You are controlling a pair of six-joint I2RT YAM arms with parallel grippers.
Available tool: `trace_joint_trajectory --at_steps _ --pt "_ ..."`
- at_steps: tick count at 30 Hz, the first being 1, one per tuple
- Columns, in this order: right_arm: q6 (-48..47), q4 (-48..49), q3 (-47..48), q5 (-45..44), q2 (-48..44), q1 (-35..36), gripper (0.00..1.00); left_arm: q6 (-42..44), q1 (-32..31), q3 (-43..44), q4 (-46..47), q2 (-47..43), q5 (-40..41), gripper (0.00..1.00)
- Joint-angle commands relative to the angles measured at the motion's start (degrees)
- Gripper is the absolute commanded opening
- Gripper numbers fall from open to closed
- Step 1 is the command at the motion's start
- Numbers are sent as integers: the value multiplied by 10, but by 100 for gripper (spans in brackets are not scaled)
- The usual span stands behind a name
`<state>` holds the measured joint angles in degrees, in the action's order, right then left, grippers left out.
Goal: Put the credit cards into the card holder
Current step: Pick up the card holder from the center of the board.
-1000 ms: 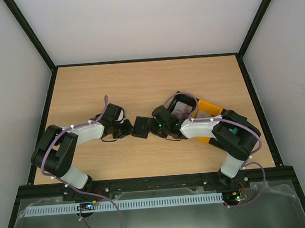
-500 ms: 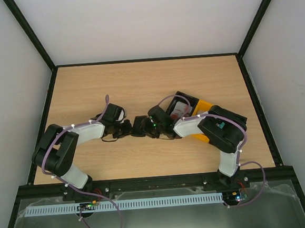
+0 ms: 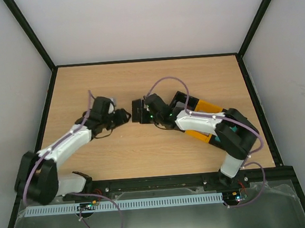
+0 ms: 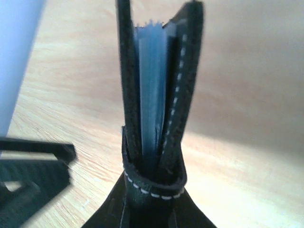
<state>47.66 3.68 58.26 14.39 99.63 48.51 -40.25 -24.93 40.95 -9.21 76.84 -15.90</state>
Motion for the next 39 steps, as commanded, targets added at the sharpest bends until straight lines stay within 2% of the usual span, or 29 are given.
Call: trace_joint_trajectory --at_steps 1,4,7,12,17,23,27,28,32,34,39 --pt "-256 -57 41 -96 -80 2 2 -27 46 74 -51 -103 9 64" --pt "-411 -17 30 -107 -116 2 2 -41 89 111 -71 -146 -48 82" --pt "-535 50 7 -89 -151 3 2 -37 108 165 -91 -148 -110 99" --pt "-747 212 -76 -36 -223 3 2 -47 112 229 -117 -135 -194 100" --pt "-870 181 -49 16 -227 2 2 -100 121 230 -80 -142 -288 100" --pt "-937 231 -56 31 -240 3 2 -104 121 228 -114 -125 -342 100" --pt "-982 204 -40 17 -229 3 2 -140 117 205 -88 -125 -379 93" --pt "-985 202 -38 14 -226 3 2 -153 115 197 -75 -125 -388 88" --pt "-983 211 -37 24 -221 4 3 -176 111 183 -62 -123 -397 62" --pt "-984 214 -36 26 -219 4 3 -177 112 183 -62 -119 -396 53" --pt "-975 216 -38 33 -221 4 10 -180 112 174 -59 -112 -382 22"
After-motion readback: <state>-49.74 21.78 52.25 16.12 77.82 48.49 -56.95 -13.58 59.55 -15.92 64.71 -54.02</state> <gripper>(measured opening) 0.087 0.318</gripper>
